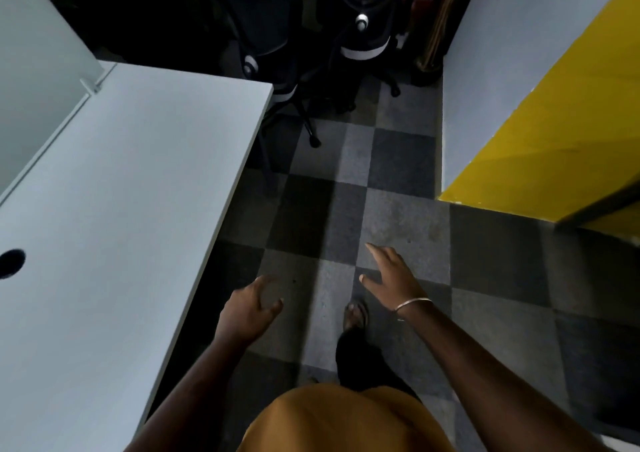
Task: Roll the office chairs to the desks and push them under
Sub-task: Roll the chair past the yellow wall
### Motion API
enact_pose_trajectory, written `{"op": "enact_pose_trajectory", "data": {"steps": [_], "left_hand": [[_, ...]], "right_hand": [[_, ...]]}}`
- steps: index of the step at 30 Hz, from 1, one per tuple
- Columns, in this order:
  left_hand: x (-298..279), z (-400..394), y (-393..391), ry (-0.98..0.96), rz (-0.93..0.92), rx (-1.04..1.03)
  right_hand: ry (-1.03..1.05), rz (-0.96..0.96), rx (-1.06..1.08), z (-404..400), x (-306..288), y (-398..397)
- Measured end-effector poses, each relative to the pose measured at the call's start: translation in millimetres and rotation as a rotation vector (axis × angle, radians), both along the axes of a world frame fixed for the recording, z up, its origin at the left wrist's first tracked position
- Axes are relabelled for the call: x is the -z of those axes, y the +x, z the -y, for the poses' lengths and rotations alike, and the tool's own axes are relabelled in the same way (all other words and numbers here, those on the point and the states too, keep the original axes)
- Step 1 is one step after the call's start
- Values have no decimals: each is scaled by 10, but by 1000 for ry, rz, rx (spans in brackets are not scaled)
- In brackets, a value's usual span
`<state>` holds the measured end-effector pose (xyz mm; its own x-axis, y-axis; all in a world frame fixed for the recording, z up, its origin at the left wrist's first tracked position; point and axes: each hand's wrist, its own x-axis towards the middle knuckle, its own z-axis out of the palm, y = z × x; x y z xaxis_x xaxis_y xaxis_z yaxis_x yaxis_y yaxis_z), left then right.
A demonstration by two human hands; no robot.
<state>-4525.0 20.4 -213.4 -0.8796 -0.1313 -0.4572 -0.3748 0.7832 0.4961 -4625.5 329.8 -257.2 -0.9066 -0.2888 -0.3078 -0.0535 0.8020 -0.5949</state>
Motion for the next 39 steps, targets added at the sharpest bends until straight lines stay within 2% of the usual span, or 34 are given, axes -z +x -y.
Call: {"op": "enact_pose_trajectory", "data": {"steps": [5,14,19,25,30,34,36,39], "left_hand": [[88,65,-1154,-5,-16,-18],[-65,-21,-2907,17,-22,-95],[-89,17,-3778,88,-57,-130],[144,469,-4923,88,-73,-151],[142,941,-5911,72,-119,-159],[80,1279,-6528,57,-127,-172],[71,1428,-6823,26,-123,-152],[45,1572,-7114,20,-144,-140]], "right_hand": [[42,-2,-31,-5,144,-1197],[260,82,-125,67,107,-3427],[192,49,-175,459,-29,-4535],[208,-115,-299,1345,-238,-6007],[94,-365,-229,2352,-607,-7315],[108,-579,-232,3129,-916,-8268],[146,-605,-236,3482,-1008,-8676],[220,-510,-254,3840,-980,-9110]]}}
